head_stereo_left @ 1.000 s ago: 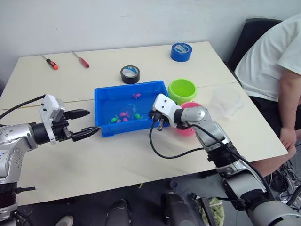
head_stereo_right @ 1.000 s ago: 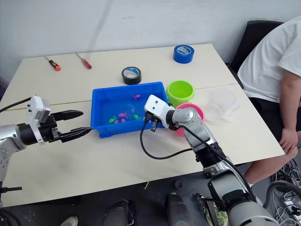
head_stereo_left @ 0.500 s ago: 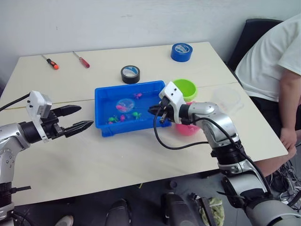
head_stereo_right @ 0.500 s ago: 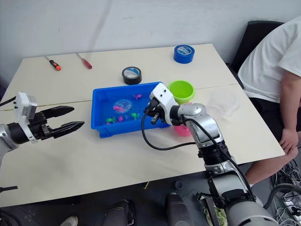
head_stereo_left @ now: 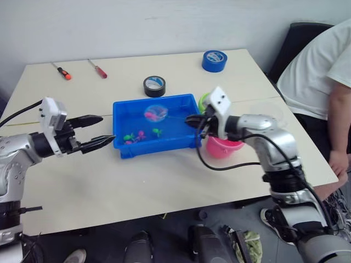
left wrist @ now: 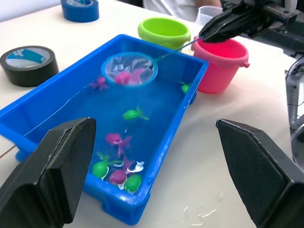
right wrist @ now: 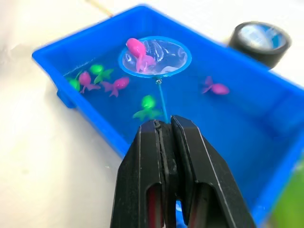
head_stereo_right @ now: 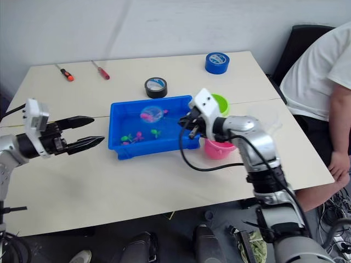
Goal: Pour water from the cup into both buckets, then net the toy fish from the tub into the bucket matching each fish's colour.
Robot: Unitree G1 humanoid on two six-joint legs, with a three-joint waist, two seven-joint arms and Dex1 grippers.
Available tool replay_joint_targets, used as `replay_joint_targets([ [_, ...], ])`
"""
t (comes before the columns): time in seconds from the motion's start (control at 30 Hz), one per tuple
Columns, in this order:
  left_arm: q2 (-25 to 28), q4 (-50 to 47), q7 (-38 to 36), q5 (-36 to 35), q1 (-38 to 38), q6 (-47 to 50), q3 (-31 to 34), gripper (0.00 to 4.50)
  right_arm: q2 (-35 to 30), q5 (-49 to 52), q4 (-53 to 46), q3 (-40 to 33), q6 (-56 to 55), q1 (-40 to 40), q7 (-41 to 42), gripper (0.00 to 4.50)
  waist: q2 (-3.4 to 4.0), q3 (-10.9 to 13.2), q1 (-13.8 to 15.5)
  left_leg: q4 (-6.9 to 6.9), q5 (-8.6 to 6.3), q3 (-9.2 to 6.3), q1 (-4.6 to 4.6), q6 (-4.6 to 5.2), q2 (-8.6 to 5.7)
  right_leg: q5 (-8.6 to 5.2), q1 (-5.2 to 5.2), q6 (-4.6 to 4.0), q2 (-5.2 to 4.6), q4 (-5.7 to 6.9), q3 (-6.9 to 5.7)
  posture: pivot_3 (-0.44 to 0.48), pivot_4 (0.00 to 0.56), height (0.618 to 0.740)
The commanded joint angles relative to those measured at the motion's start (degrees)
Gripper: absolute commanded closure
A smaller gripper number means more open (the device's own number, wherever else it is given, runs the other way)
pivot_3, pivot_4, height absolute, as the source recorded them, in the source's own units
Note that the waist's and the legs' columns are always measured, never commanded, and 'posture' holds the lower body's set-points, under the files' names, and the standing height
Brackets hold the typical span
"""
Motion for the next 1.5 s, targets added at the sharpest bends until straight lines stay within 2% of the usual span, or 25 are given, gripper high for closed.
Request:
replay_joint_targets([
  [0.03,-0.25,1.61,-1.87,0.62,-4.11,-2.00,-2.09,0.08,-5.06,4.17,-6.74,-7.62,1.48,0.67,1.11,4.50,0.00,0.00,0.14,0.00,-0.01,0.02,0.02,0.01,-0.01,0.00,0.01,0.00,0.00,-0.03,0.02,0.000,0.150,0.731],
  [0.23,-3.26,8.35,-5.12,3.15,-11.84,-5.29,-7.84,0.08,-16.88,9.71,-17.49,-19.92,6.11,10.31,2.43,4.50,0.01,0.00,0.96,-0.04,-0.01,0.03,0.03,0.00,0.00,0.00,0.01,0.00,0.05,-0.08,0.03,0.000,0.150,0.731],
  [0.43,-5.90,15.25,-8.81,5.74,-17.70,-8.28,-11.50,0.08,-23.25,10.04,-24.16,-28.44,7.96,21.51,0.08,4.50,0.01,0.00,1.05,-0.02,-0.04,0.03,0.07,0.06,0.00,0.00,0.05,0.01,0.07,-0.07,0.07,0.000,0.150,0.731],
  [0.53,-7.49,18.86,-10.49,7.13,-20.52,-10.00,-13.13,0.08,-25.59,7.00,-27.48,-30.19,4.72,29.03,-0.85,4.50,0.01,0.00,1.13,0.00,-0.05,0.02,0.07,0.07,-0.02,0.01,0.09,0.01,0.06,-0.10,0.07,0.000,0.150,0.731],
  [0.7,-9.52,24.48,-13.06,9.22,-24.25,-12.74,-14.84,0.08,-27.35,1.83,-30.92,-31.37,-1.60,38.97,-2.01,4.50,0.01,0.00,0.99,0.06,-0.04,0.00,0.06,0.08,-0.03,0.03,0.11,0.06,0.08,-0.09,0.08,0.000,0.150,0.731],
  [0.87,-11.93,29.86,-15.06,11.21,-27.89,-15.54,-16.27,0.08,-28.26,-8.66,-33.60,-28.52,-12.85,46.55,-5.54,4.50,0.01,0.00,1.04,0.08,0.00,-0.01,0.07,0.01,-0.03,0.04,0.13,0.07,0.10,-0.09,0.07,0.000,0.150,0.731],
  [1.17,-13.38,34.65,-17.33,13.47,-30.60,-18.01,-16.42,0.08,-30.78,-26.51,-33.36,-25.30,-31.82,52.92,-9.95,4.50,0.00,0.00,1.10,0.12,0.07,-0.02,0.07,-0.11,-0.05,0.04,0.15,0.09,0.11,-0.08,0.07,0.000,0.150,0.731],
  [1.5,-13.67,34.31,-18.27,14.08,-29.99,-18.35,-16.02,0.08,-27.51,-41.25,-31.06,-23.96,-44.60,57.66,-16.09,4.50,0.00,0.00,1.09,0.17,0.10,-0.05,0.09,-0.17,-0.05,0.05,0.19,0.11,0.11,-0.06,0.07,0.000,0.150,0.731],
])
